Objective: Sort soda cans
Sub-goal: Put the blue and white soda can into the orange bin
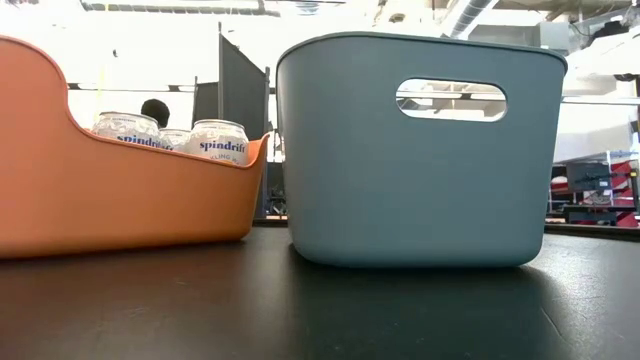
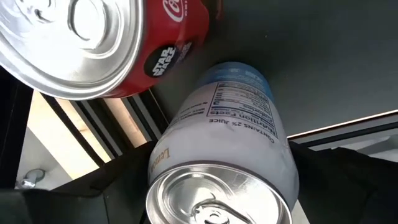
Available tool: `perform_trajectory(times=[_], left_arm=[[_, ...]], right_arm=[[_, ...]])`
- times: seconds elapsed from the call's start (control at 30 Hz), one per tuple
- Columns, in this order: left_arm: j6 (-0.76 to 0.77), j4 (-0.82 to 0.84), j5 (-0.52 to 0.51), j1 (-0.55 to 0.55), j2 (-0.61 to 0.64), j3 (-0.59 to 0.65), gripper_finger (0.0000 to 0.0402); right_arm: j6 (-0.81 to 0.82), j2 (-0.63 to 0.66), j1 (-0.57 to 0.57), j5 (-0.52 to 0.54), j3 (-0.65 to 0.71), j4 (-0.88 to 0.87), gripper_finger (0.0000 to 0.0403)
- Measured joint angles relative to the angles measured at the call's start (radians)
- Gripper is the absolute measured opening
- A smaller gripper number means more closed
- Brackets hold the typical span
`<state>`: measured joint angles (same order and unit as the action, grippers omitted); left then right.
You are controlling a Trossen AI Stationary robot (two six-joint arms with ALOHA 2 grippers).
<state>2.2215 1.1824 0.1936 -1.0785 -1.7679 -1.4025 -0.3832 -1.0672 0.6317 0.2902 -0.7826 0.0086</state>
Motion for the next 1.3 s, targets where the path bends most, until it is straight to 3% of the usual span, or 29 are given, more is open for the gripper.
perform_trajectory(times=[1.3], left_arm=[[-0.003, -0.006, -0.070, 0.017, 0.000, 0.000, 0.0307]], right_arm=[[0.000, 0.000, 0.000, 0.000, 0.000, 0.001, 0.0323]])
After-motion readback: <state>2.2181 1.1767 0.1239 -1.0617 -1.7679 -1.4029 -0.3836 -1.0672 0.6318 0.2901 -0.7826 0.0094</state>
